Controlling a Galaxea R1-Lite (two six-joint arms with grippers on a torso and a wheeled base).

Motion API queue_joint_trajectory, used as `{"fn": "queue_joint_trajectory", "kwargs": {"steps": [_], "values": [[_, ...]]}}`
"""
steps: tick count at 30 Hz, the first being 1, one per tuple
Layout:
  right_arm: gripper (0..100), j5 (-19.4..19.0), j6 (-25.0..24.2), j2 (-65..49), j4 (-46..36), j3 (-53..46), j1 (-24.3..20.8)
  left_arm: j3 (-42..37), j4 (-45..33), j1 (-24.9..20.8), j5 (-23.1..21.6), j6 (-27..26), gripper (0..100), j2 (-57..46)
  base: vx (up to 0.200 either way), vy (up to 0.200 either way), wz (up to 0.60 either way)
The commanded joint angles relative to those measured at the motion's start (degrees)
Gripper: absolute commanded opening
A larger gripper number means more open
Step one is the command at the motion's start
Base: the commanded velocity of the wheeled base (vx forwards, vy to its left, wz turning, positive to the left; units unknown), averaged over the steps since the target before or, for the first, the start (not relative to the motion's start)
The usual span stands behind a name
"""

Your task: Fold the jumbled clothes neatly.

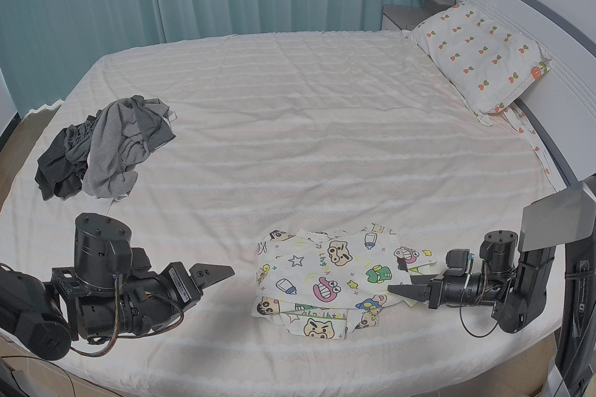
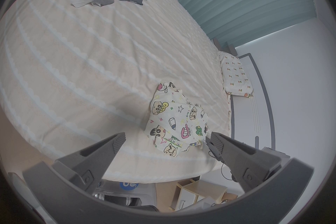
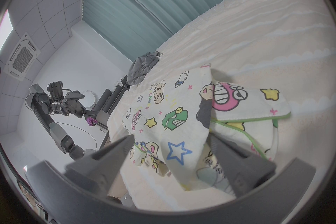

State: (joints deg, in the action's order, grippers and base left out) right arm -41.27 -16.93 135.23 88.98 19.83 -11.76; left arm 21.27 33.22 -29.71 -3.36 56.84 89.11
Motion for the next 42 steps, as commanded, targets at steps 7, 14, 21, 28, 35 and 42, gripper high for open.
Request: {"fn": "queue_joint_trajectory", "kwargs": {"steps": [7,14,21,28,35,42], "values": [[0,-0.6,0.2,-1.0,0.5,-1.2,2.5,-0.1,0.0,0.0,-0.1,0.0,100,0.2,0.0,0.0,0.0],[0,-4.0,-0.8,-4.2,0.5,-1.8,4.9,-0.1,0.0,0.0,-0.1,0.0,100,0.2,0.0,0.0,0.0],[0,-7.6,-3.6,-7.1,0.5,-2.3,7.2,0.0,0.0,0.0,-0.1,0.0,100,0.3,0.0,0.0,0.0],[0,-14.6,-9.7,-9.3,0.4,-2.7,10.0,0.0,0.0,0.0,-0.1,0.0,100,0.2,0.0,0.0,0.0],[0,-15.7,-9.8,-6.4,0.1,-0.8,13.0,0.0,0.0,0.0,-0.1,0.0,100,0.3,0.0,0.0,0.0],[0,-15.6,-9.4,-3.0,0.1,-1.6,12.6,0.0,0.0,0.0,-0.1,0.0,100,0.3,0.0,0.0,0.0]]}}
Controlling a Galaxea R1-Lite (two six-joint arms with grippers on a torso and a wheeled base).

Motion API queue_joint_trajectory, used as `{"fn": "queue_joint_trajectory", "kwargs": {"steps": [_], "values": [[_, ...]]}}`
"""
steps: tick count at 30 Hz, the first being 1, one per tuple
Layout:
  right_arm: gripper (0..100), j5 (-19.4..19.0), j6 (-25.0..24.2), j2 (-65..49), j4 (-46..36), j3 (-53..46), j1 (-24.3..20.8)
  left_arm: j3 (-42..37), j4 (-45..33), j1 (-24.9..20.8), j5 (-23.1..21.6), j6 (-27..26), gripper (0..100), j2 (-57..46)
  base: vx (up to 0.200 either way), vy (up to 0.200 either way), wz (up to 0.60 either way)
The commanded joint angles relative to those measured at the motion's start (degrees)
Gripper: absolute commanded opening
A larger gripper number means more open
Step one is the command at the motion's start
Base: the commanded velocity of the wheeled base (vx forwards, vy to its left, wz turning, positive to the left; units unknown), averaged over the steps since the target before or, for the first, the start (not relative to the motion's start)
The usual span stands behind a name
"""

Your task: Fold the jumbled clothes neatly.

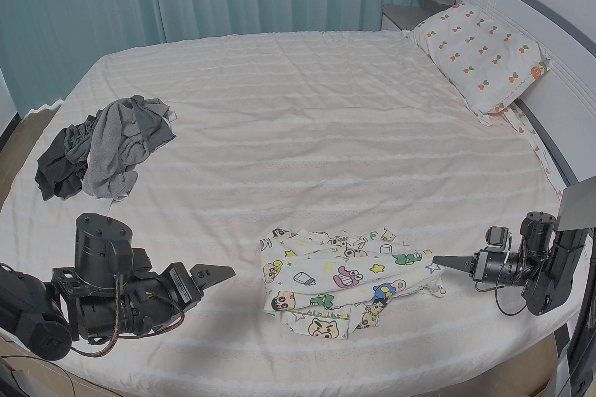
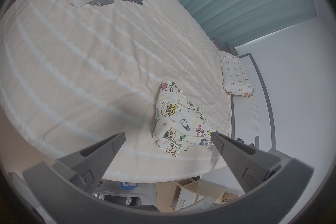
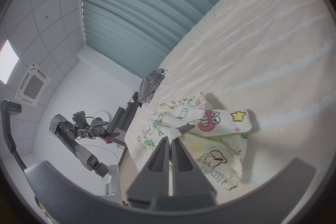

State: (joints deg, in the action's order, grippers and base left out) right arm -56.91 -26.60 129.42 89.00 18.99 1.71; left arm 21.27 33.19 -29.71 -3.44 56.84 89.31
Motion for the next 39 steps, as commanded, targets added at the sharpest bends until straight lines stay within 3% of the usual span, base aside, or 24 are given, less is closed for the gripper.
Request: {"fn": "queue_joint_trajectory", "kwargs": {"steps": [1,10,11,14,18,21,24,30,39], "values": [[0,0.0,0.3,3.0,0.0,-0.7,-1.2,0.0,0.0,0.0,0.0,0.0,100,0.1,0.0,0.0,0.0],[0,0.0,0.5,4.2,0.0,-0.3,-1.3,0.0,0.0,0.0,0.1,0.0,100,0.4,0.0,0.0,0.0],[100,0.0,0.6,4.2,0.1,-0.4,-1.3,0.0,0.0,0.0,0.1,0.0,100,0.4,0.0,0.0,0.0],[100,0.1,1.0,4.3,0.4,-0.4,-1.3,0.0,0.0,0.0,0.1,0.0,100,0.4,0.0,0.0,0.0],[100,0.5,8.4,5.5,0.5,-0.3,-0.5,0.0,0.0,0.0,0.1,0.0,100,0.4,0.0,0.0,0.0],[100,0.6,8.9,4.3,0.5,2.0,-0.3,0.1,0.0,0.0,0.1,0.0,100,0.6,0.0,0.0,0.0],[100,1.5,7.0,2.6,0.4,6.4,-0.9,0.1,0.0,0.0,0.1,0.0,100,0.6,0.0,0.0,0.0],[100,4.9,-2.3,5.1,-0.3,16.3,-3.0,0.2,0.0,0.0,0.1,0.0,100,0.6,0.0,0.0,0.0],[100,5.0,-3.0,11.4,-4.8,20.9,-5.7,0.0,0.0,0.0,0.1,0.0,100,0.8,0.0,0.0,0.0]]}}
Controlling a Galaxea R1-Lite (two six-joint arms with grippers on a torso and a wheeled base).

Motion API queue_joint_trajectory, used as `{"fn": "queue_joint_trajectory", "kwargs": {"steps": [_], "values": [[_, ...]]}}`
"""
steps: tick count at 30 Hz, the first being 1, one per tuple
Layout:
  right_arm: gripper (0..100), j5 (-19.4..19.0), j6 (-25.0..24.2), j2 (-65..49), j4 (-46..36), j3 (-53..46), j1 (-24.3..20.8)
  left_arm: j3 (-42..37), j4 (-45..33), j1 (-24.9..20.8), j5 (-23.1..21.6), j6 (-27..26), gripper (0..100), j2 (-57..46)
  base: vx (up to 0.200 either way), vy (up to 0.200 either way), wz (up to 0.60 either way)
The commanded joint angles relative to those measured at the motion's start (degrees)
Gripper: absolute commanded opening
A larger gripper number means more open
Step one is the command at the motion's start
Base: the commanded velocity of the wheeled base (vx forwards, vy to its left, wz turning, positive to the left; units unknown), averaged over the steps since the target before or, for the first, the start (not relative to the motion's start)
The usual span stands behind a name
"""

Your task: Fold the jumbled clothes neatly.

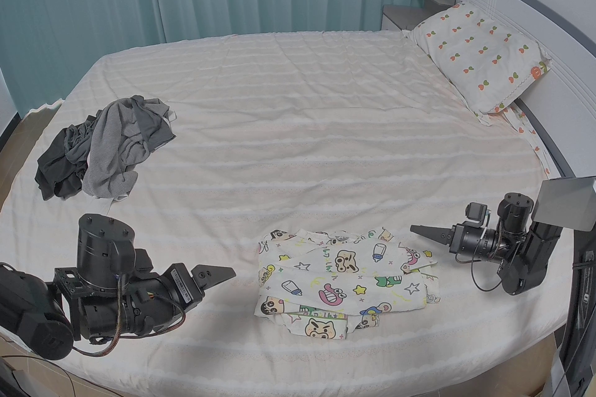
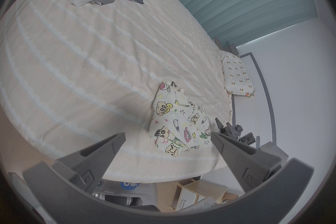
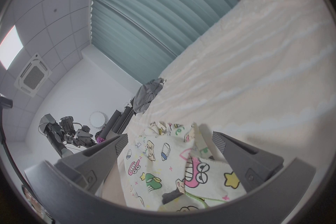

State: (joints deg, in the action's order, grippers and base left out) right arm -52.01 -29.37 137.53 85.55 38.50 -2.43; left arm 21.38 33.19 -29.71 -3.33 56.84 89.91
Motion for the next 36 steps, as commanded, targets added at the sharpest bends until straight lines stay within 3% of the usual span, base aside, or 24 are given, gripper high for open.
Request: {"fn": "queue_joint_trajectory", "kwargs": {"steps": [1,13,14,23,29,36], "values": [[100,0.1,-0.3,3.3,-1.4,1.4,-1.5,-0.1,0.0,0.0,0.0,0.0,100,0.2,0.0,0.0,0.0],[100,0.1,-0.3,3.4,-4.0,2.7,-5.0,0.0,0.0,0.0,0.0,0.0,100,0.2,0.0,0.0,0.0],[0,0.1,-0.3,3.4,-4.0,3.1,-5.7,0.0,0.0,0.0,0.0,0.0,100,0.2,0.0,0.0,0.0],[0,3.0,-0.8,3.8,-2.3,4.2,-3.3,-0.1,0.0,0.0,0.0,0.0,100,0.2,0.0,0.0,0.0],[0,3.1,-1.5,4.0,3.9,2.7,-0.8,-0.1,0.0,0.0,0.0,0.0,100,0.3,0.0,0.0,0.0],[0,2.5,-3.2,4.4,3.9,2.5,0.6,-0.1,0.0,0.0,-0.1,0.0,100,0.6,0.0,0.0,0.0]]}}
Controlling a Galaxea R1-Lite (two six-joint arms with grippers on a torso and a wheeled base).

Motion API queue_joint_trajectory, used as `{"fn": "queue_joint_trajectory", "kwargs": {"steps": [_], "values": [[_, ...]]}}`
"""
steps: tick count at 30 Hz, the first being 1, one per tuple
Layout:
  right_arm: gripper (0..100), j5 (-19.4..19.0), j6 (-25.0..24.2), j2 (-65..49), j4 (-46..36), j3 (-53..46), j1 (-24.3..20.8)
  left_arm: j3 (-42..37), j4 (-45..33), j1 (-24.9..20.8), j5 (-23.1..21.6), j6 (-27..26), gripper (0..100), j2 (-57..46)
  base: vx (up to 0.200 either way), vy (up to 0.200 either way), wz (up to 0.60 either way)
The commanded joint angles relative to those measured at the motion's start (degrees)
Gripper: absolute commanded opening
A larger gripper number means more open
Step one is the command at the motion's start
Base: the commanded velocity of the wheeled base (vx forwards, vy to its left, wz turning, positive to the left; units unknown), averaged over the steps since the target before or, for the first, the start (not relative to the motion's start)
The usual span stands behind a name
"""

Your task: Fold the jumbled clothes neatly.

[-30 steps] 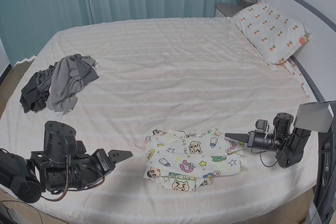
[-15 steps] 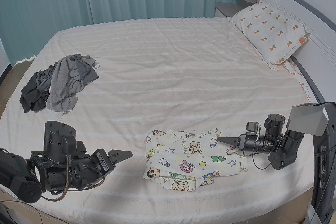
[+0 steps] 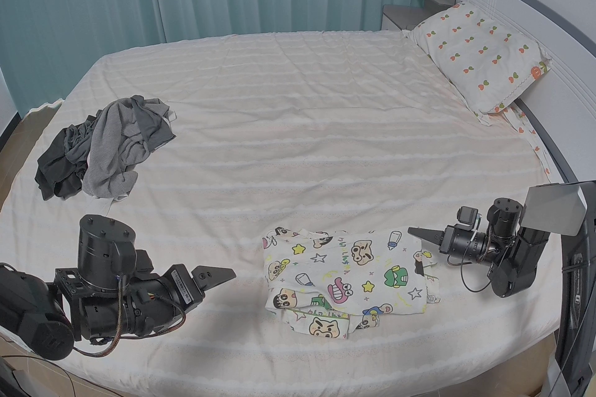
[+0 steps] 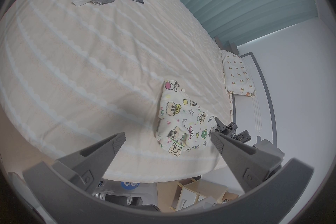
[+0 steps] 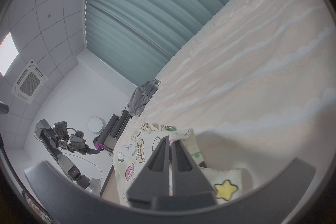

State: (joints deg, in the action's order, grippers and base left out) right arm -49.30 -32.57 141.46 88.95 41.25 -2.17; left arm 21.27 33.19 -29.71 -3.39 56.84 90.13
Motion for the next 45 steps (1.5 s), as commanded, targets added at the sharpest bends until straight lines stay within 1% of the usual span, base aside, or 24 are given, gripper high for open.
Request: {"fn": "queue_joint_trajectory", "kwargs": {"steps": [1,4,5,8,12,14,18,19,20,22,23,25,26,28,30,31,36,39,44,45], "values": [[0,-0.1,0.0,0.5,0.5,-0.6,0.1,0.0,0.0,0.0,0.0,0.0,100,0.6,0.0,0.0,0.0],[0,0.0,0.1,0.0,0.5,-2.4,-1.5,-0.1,0.0,0.0,-0.1,0.0,100,1.6,0.0,0.0,0.0],[100,0.1,0.1,-0.4,0.5,-2.6,-1.9,0.0,0.1,-0.1,-0.1,0.0,100,2.2,0.0,0.0,0.0],[100,0.8,0.2,-4.0,0.5,-5.0,-1.7,1.0,0.2,-0.1,-0.3,-0.3,100,3.3,0.0,0.0,0.0],[100,0.8,0.3,-9.4,0.5,-7.8,1.3,4.6,1.5,-0.1,-0.7,-0.4,100,6.7,0.0,0.0,0.0],[100,0.8,0.3,-11.8,-0.3,-9.5,3.7,9.2,1.5,0.1,0.0,-3.2,100,13.0,0.0,0.0,0.0],[100,0.8,0.9,-9.2,-1.5,-13.7,4.6,12.8,1.7,0.4,-0.9,-8.1,100,20.5,0.0,0.0,0.0],[100,0.8,0.9,-9.2,-1.5,-13.7,4.6,12.8,1.7,0.4,-0.9,-8.1,100,20.5,0.0,0.0,0.0],[100,0.9,2.8,-7.9,-1.4,-14.7,4.6,14.1,2.0,0.4,-2.1,-9.6,100,22.7,0.0,0.0,0.0],[100,0.8,4.8,-7.4,-1.6,-15.6,4.6,15.2,2.2,0.6,-3.6,-11.0,100,24.9,0.0,0.0,0.0],[100,0.8,5.2,-6.9,-1.6,-16.1,4.6,15.5,2.6,0.8,-4.5,-11.7,100,26.2,0.0,0.0,0.0],[100,0.8,5.2,-6.5,-1.6,-16.5,4.6,15.6,2.9,0.9,-4.7,-12.4,100,27.3,0.0,0.0,0.0],[100,0.8,5.4,-5.7,-1.6,-17.1,4.5,15.6,4.3,1.0,-4.8,-13.3,100,28.5,0.0,0.0,0.0],[100,0.8,5.5,-5.1,-1.6,-17.4,4.5,15.6,6.4,1.4,-5.0,-13.5,100,30.0,0.0,0.0,0.0],[100,0.8,5.5,-5.1,-1.6,-17.3,4.5,15.6,6.7,1.5,-5.0,-13.4,100,30.3,0.0,0.0,0.0],[100,0.8,5.5,-3.3,-1.7,-16.3,4.6,15.5,10.0,1.7,-5.0,-13.4,100,32.6,0.0,0.0,0.0],[100,0.8,5.5,-2.0,-1.7,-15.6,4.8,15.6,15.5,2.1,-5.0,-13.4,100,36.7,0.0,0.0,0.0],[100,0.8,5.5,-1.8,-1.7,-15.6,4.8,15.5,17.3,2.0,-5.4,-13.3,100,37.3,0.0,0.0,0.0],[100,0.8,5.5,-1.4,-1.7,-15.6,4.3,15.7,17.6,1.8,-6.1,-13.3,100,38.1,0.0,0.0,0.0],[100,0.8,5.5,-1.0,-1.6,-15.6,3.0,17.3,18.5,1.8,-6.1,-13.3,100,39.0,0.0,0.0,0.0]]}}
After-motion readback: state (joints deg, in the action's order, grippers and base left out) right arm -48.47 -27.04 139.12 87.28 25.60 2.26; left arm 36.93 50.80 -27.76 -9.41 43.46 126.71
